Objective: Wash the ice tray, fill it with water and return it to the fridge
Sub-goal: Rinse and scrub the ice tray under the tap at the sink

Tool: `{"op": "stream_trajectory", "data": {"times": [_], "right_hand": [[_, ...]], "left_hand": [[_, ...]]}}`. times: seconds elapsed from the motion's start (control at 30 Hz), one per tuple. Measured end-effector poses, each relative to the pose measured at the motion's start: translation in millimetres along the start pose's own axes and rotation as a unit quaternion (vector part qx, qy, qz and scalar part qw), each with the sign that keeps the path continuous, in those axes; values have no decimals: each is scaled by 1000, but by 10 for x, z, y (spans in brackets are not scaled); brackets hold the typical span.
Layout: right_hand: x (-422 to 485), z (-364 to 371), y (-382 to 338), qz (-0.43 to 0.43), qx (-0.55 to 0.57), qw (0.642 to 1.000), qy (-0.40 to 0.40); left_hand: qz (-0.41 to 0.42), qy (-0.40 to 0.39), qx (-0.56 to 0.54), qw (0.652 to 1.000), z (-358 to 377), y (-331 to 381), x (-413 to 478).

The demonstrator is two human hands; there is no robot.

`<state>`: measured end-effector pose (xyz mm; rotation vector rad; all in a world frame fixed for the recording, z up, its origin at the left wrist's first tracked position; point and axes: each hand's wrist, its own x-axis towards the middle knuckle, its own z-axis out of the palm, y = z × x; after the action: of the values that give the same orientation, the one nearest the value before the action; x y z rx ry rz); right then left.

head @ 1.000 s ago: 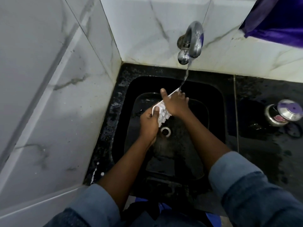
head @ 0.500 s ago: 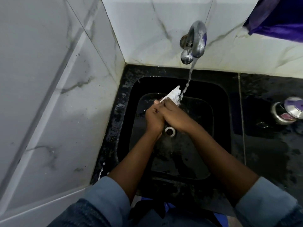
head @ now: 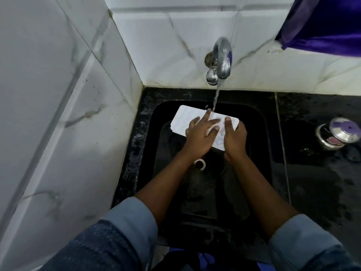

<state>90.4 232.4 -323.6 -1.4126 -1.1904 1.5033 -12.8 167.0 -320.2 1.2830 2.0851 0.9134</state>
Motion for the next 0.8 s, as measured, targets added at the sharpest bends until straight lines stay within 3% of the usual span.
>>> {"op": "stream_trajectory", "data": {"times": [0.07, 0.13, 0.33, 0.43, 0.53, 0.7, 0.8], "right_hand": [[26, -67, -30, -6, -15, 1000, 16], [96, -241, -74, -2, -15, 1000, 26], [407, -644, -114, 12, -70, 997, -1], [523, -718, -164, 16, -109, 994, -13], [682, -792, -212, -33, -198, 980, -11], [854, -791, -256, -80, -432, 897, 55], [795, -583, -217, -146, -502, 845, 112]], "left_hand": [[2, -40, 143, 989, -41, -134, 152], [-11, -42, 217, 975, -43, -205, 284], [-149, 6, 193, 970, -196, -425, 611], [-179, 38, 17, 983, -225, -396, 691], [-197, 61, -181, 962, -226, -347, 710], [-255, 8, -324, 911, -61, -185, 646], [-301, -23, -442, 845, 13, -168, 501]]}}
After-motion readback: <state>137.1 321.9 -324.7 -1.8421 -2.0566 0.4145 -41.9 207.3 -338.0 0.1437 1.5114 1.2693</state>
